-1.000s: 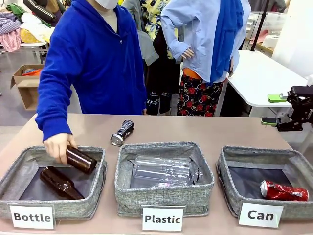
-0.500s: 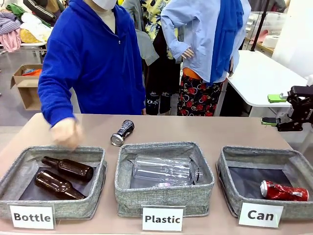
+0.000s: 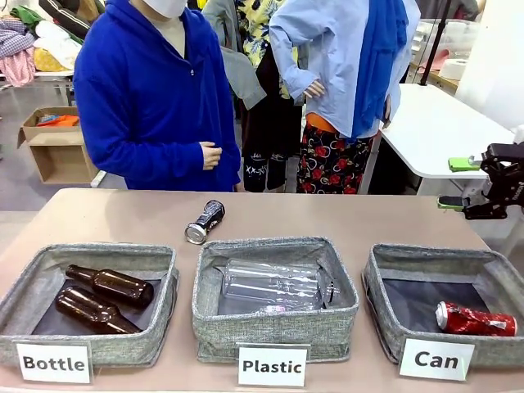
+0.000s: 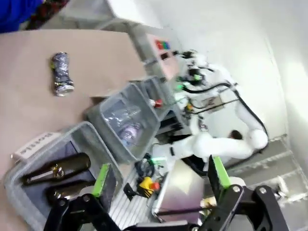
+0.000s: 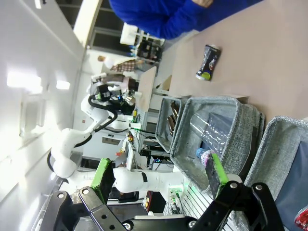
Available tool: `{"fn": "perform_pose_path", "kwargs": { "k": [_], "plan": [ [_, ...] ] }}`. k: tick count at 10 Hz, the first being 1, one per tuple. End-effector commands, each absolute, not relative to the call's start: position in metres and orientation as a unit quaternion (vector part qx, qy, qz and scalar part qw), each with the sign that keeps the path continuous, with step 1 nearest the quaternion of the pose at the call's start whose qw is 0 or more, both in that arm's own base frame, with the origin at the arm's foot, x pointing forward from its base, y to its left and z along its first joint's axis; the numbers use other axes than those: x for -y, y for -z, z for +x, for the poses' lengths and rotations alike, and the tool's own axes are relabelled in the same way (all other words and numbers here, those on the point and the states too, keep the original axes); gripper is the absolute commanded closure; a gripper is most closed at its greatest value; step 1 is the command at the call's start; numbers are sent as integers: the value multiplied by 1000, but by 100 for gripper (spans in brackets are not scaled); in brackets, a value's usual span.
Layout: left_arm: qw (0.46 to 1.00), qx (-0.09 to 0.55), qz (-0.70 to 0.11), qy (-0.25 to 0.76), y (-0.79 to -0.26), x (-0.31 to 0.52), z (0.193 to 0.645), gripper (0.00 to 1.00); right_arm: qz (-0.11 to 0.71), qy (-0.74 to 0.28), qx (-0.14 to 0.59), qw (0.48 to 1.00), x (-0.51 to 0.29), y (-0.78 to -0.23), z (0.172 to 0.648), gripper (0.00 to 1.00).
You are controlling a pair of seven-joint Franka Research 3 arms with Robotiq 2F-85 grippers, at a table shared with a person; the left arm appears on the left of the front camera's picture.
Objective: Sort the can waste into the basket.
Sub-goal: Pick up the can waste from the table and place it in the right Fabric basket.
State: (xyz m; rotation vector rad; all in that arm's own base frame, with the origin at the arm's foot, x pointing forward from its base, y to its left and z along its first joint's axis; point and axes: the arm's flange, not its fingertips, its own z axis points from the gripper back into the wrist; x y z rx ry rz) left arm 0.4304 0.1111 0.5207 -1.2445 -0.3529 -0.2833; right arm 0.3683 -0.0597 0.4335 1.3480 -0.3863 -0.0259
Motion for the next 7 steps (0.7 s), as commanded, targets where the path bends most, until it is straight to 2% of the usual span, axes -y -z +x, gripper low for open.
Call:
{"fn": "perform_pose_path", "kwargs": {
  "k": [1, 3, 6, 7],
  "plan": [
    [848, 130, -489, 157, -509, -17, 446, 0, 618, 8, 179, 766, 62, -436, 368, 0],
    [891, 147, -378, 204, -491, 78, 468, 0, 618, 8, 179, 766, 62, -436, 368, 0],
    [904, 141, -262, 307, -449, 212, 510, 0, 618, 8, 179, 766, 62, -436, 368, 0],
    [910, 153, -228, 310, -435, 240, 522, 0, 618, 8, 179, 766, 62, -436, 368, 0]
  ]
}}
